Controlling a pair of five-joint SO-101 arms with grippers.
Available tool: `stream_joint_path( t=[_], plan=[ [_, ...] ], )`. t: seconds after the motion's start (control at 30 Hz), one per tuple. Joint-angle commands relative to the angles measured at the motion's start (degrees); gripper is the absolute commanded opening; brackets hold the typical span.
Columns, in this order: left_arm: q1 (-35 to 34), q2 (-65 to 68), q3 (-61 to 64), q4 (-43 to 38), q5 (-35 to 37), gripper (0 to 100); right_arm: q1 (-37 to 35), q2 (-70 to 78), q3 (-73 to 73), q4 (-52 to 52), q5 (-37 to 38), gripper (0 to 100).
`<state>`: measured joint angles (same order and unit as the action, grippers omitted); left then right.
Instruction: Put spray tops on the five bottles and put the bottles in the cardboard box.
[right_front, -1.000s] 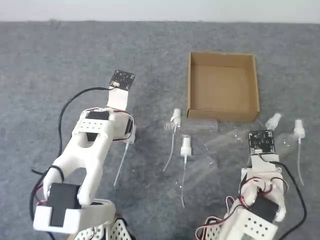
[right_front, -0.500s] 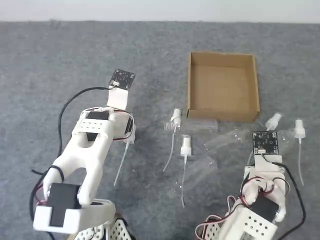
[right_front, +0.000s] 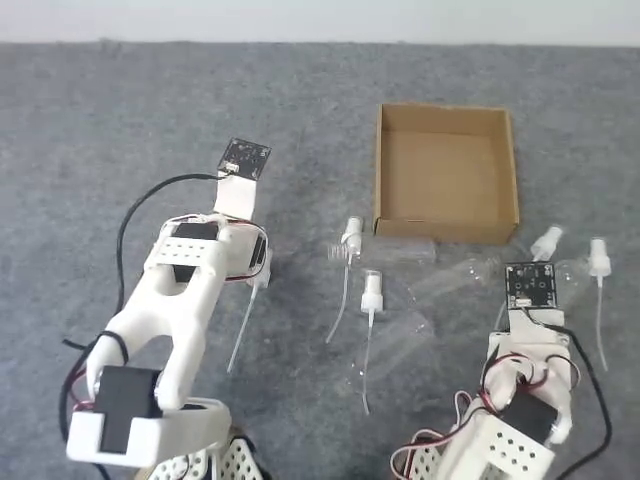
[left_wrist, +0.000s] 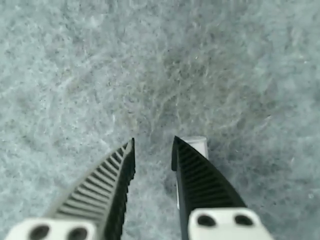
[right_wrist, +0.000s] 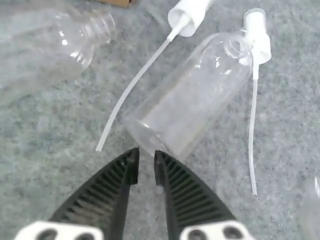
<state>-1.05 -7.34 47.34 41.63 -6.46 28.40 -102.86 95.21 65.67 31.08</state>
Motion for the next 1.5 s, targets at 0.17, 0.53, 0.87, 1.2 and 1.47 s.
stream_joint_path(
  t=[0.17,0.53,0.87,1.2,1.47],
  plan=[
    [0.1,-2.5,1.5,-4.0,0.6,11,0.8,-0.7,1.2,-1.2,-0.2,1.3],
    [0.3,-2.5,1.8,-4.5,0.6,11,0.8,-0.7,1.2,-1.2,-0.2,1.3],
    [0.2,-2.6,1.9,-4.4,0.4,11,0.8,-0.7,1.2,-1.2,-0.2,1.3],
    [-0.2,-2.6,1.9,-4.5,0.4,11,0.8,-0.6,1.2,-1.2,-0.2,1.3],
    [0.0,-2.6,1.9,-4.5,0.4,11,0.8,-0.6,1.2,-1.2,-0.2,1.3]
  ],
)
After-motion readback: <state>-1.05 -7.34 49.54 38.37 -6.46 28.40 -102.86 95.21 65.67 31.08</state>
